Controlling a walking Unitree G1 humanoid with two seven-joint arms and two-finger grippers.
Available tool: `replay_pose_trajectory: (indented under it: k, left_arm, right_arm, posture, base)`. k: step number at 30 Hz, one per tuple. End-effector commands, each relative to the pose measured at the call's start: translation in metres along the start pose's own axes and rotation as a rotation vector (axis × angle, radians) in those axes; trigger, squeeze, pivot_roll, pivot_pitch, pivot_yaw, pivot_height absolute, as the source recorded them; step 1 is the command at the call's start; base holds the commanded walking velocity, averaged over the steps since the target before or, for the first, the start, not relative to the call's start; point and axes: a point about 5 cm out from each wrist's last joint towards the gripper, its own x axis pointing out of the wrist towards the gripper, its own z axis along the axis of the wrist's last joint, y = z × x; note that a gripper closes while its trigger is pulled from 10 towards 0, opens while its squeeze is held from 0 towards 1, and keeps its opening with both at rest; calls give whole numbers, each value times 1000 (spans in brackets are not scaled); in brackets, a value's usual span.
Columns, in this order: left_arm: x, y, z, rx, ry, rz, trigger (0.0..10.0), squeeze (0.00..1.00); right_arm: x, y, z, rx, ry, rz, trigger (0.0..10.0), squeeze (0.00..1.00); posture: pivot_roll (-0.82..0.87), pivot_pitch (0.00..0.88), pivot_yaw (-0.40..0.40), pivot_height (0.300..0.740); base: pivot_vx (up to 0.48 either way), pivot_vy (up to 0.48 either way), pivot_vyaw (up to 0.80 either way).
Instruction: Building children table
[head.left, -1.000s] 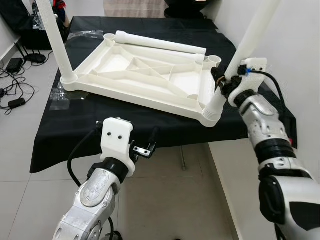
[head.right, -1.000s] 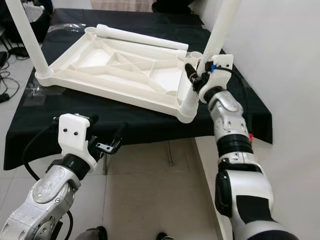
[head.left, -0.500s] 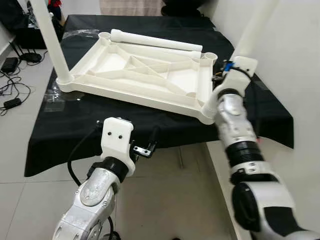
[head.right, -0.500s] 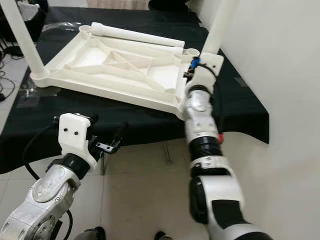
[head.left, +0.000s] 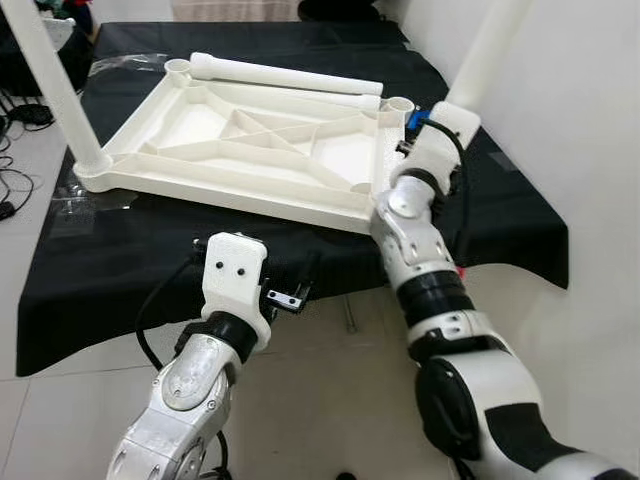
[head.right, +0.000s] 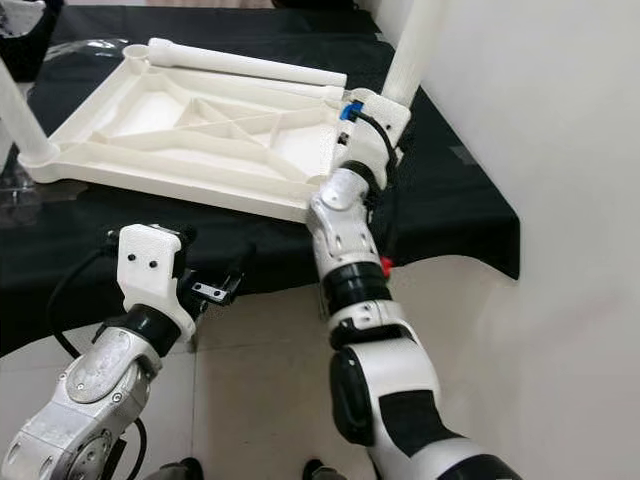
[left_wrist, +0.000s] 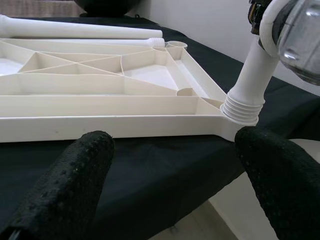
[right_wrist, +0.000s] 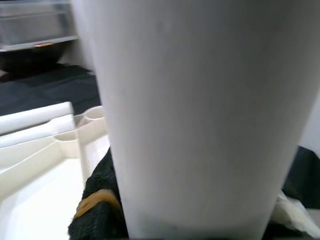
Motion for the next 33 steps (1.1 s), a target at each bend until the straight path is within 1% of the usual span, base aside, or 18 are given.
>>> replay_pose_trajectory:
  k: [1,2,4,7,10,14,19,26,28,29,30,31,33]
  left_arm:
    - [-1,-2,-2,-12,6,-2,10000,0]
    - [-1,-3,-2,-12,6,-3,10000,0]
    - [-1,-3,-2,-10,5,-4,10000,0]
    - [0,-3,-2,-11,4,-3,10000,0]
    - [0,-3,-2,-12,3,-1,10000,0]
    - [0,-4,-2,-13,3,-2,10000,0]
    - [0,-4,-3,-14,2,-4,10000,0]
    - [0,-4,-3,-13,3,-2,10000,0]
    - [0,-4,-3,0,3,-9,10000,0]
    - [0,-5,-3,1,4,-11,10000,0]
    - [0,-5,-3,1,4,-11,10000,0]
    - [0,-5,-4,1,4,-11,10000,0]
    - [0,-5,-4,0,5,-11,10000,0]
  right_arm:
    - [-14,-11,-57,-109,264,-65,10000,0]
    - [-14,-11,-55,-122,255,-99,10000,0]
    - [-16,-8,-52,-130,236,-112,10000,0]
    - [-19,-4,-52,-129,243,-108,10000,0]
    - [-22,-1,-55,-161,251,-104,10000,0]
    - [-24,1,-56,-178,251,-104,10000,0]
    - [-29,8,-50,-170,237,-95,10000,0]
    - [-31,10,-50,-175,226,-78,10000,0]
    - [-31,11,-50,-174,224,-68,10000,0]
    - [-31,11,-50,-172,224,-64,10000,267]
    - [-31,11,-50,-172,224,-64,10000,267]
    - [-31,11,-50,-162,221,-50,10000,1000]
    - [-31,11,-49,-160,211,-44,10000,1000]
  posture:
    - [116,234,-113,740]
    - [113,236,-114,740]
    - [115,237,-117,740]
    - [117,237,-117,740]
    - [114,237,-119,740]
    - [112,238,-119,740]
    - [113,237,-119,740]
    - [112,237,-119,740]
    - [112,237,-118,740]
    - [112,237,-118,740]
    - [112,237,-118,740]
    - [110,236,-118,740]
    - [110,236,-119,740]
  base:
    - [0,0,0]
    - [0,0,0]
    - [0,0,0]
    - [0,0,0]
    - [0,0,0]
    - [0,0,0]
    - [0,0,0]
    - [0,0,0]
    - [0,0,0]
    - [0,0,0]
    - [0,0,0]
    - [0,0,0]
    - [0,0,0]
